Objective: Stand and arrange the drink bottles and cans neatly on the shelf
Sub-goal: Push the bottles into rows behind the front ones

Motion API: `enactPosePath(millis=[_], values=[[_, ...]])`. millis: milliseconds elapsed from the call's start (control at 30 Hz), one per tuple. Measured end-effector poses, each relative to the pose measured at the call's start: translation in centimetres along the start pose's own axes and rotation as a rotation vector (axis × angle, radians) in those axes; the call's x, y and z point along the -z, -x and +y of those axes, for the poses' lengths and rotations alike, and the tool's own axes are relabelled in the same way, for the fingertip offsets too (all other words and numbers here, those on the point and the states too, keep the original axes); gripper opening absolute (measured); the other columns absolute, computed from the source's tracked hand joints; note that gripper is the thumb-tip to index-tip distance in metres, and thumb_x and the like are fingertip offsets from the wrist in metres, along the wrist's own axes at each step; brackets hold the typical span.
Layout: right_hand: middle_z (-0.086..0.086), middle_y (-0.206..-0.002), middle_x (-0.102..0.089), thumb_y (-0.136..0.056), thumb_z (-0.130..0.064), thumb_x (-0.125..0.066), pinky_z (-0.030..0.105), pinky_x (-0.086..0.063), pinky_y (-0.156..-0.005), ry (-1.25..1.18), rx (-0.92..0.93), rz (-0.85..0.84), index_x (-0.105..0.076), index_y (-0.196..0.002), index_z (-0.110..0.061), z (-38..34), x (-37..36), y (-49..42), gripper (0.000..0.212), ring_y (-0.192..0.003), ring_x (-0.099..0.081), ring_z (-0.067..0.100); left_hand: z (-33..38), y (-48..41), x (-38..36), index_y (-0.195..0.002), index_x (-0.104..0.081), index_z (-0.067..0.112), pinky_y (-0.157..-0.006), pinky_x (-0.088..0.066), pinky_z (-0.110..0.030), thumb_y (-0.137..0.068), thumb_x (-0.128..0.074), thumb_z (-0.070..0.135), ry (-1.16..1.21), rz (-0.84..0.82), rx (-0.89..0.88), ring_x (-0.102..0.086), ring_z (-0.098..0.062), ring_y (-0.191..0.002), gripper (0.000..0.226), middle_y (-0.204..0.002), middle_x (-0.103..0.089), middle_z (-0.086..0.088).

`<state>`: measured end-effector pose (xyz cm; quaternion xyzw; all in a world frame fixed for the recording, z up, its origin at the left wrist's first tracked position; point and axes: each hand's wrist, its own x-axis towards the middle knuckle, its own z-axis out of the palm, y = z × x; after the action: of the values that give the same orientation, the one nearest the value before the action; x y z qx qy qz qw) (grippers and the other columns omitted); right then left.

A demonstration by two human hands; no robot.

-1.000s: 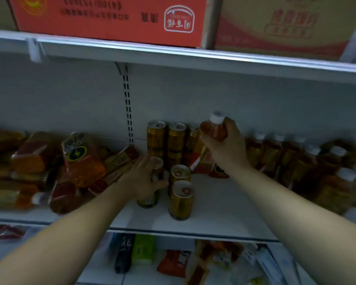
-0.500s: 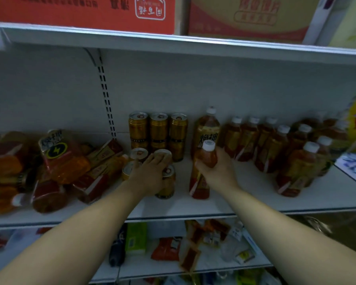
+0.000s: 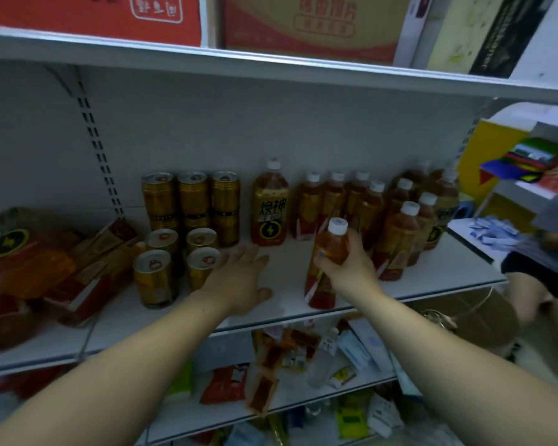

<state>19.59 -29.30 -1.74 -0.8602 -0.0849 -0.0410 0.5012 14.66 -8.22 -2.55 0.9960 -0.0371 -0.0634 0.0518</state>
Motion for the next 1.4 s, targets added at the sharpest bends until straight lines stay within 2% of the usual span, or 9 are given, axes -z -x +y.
enactPosePath(millis=[167,300,400,500,667,900,1200,1333,1400], values=[[-0.006,-0.124,-0.054,-0.088,-0.028,-0.069,0.029,-0.039,-0.085,0.026,0.021,0.028,-0.03,-0.146,-0.028,2.9,4.2,-1.4,0.069,-0.116,-0.053,0.019,4.0,-2.6,-3.3,-0.152,-0.008,0.029,-0.117,-0.003,-0.053,-0.092,-0.037,0.062,0.104,-0.127,0.089,0.004,-0.025,-0.147,0.075,-0.161,0.003,0.001],[0.001,-0.132,-0.052,-0.086,-0.03,-0.07,0.031,-0.041,-0.091,0.035,0.054,-0.004,-0.03,-0.146,-0.028,5.0,5.8,-4.3,0.072,-0.12,-0.052,0.022,6.0,-4.7,-5.6,-0.151,-0.002,0.032,-0.113,0.003,-0.061,-0.089,-0.024,0.071,0.134,-0.109,0.275,0.009,-0.027,-0.147,0.077,-0.16,0.009,0.003],[0.006,-0.139,-0.039,-0.087,-0.033,-0.068,0.028,-0.035,-0.095,0.085,0.096,-0.037,-0.029,-0.147,-0.027,5.6,5.8,-6.5,0.072,-0.125,-0.046,0.027,5.9,-5.1,-7.1,-0.151,0.001,0.033,-0.113,0.004,-0.062,-0.088,-0.018,0.073,0.129,-0.102,0.377,0.012,-0.025,-0.147,0.077,-0.16,0.012,0.004],[0.007,-0.143,-0.033,-0.09,-0.033,-0.063,0.027,-0.03,-0.093,0.119,0.139,-0.069,-0.027,-0.147,-0.027,5.6,4.7,-8.8,0.067,-0.129,-0.039,0.028,5.8,-5.0,-8.2,-0.151,0.002,0.034,-0.114,0.006,-0.058,-0.088,-0.016,0.072,0.103,-0.076,0.404,0.012,-0.02,-0.147,0.076,-0.16,0.013,0.005],[0.013,-0.141,-0.034,-0.089,-0.025,-0.065,0.036,-0.034,-0.103,0.099,0.143,-0.067,-0.028,-0.148,-0.02,4.8,2.2,-12.8,0.07,-0.128,-0.041,0.034,5.7,-5.3,-8.7,-0.151,0.0,0.036,-0.115,0.006,-0.055,-0.087,-0.019,0.073,0.097,-0.009,0.421,0.011,-0.016,-0.147,0.076,-0.16,0.009,0.007],[0.015,-0.151,-0.026,-0.091,-0.022,-0.064,0.032,-0.032,-0.106,0.092,0.132,-0.051,-0.021,-0.152,-0.017,4.7,0.1,-15.9,0.076,-0.134,-0.037,0.032,5.4,-5.5,-9.4,-0.15,-0.002,0.038,-0.114,0.006,-0.055,-0.063,0.002,0.082,0.088,0.034,0.429,0.009,-0.014,-0.147,0.098,-0.16,0.007,0.01],[0.009,-0.158,-0.018,-0.084,-0.028,-0.073,0.033,-0.022,-0.114,0.102,0.102,-0.128,-0.006,-0.156,-0.02,3.9,1.4,-14.5,0.098,-0.143,-0.023,0.026,5.3,-5.4,-8.9,-0.151,0.0,0.037,-0.115,0.007,-0.056,-0.087,-0.02,0.072,0.106,-0.012,0.396,0.013,-0.016,-0.146,0.075,-0.16,0.01,0.009],[0.006,-0.154,-0.028,-0.082,-0.036,-0.072,0.044,-0.027,-0.116,0.16,0.167,-0.142,-0.021,-0.152,-0.021,3.9,2.9,-11.9,0.088,-0.142,-0.027,0.027,5.0,-5.8,-8.2,-0.151,-0.002,0.037,-0.113,0.007,-0.057,-0.087,-0.026,0.072,0.153,-0.076,0.394,0.012,-0.018,-0.147,0.077,-0.16,0.01,0.008],[0.004,-0.156,-0.025,-0.086,-0.036,-0.068,0.039,-0.024,-0.117,0.198,0.199,-0.163,-0.018,-0.153,-0.023,3.7,4.1,-10.5,0.085,-0.143,-0.024,0.025,4.6,-6.1,-7.5,-0.151,-0.007,0.035,-0.114,0.002,-0.057,-0.087,-0.035,0.069,0.21,-0.073,0.396,0.005,-0.018,-0.147,0.078,-0.16,0.003,0.008]])
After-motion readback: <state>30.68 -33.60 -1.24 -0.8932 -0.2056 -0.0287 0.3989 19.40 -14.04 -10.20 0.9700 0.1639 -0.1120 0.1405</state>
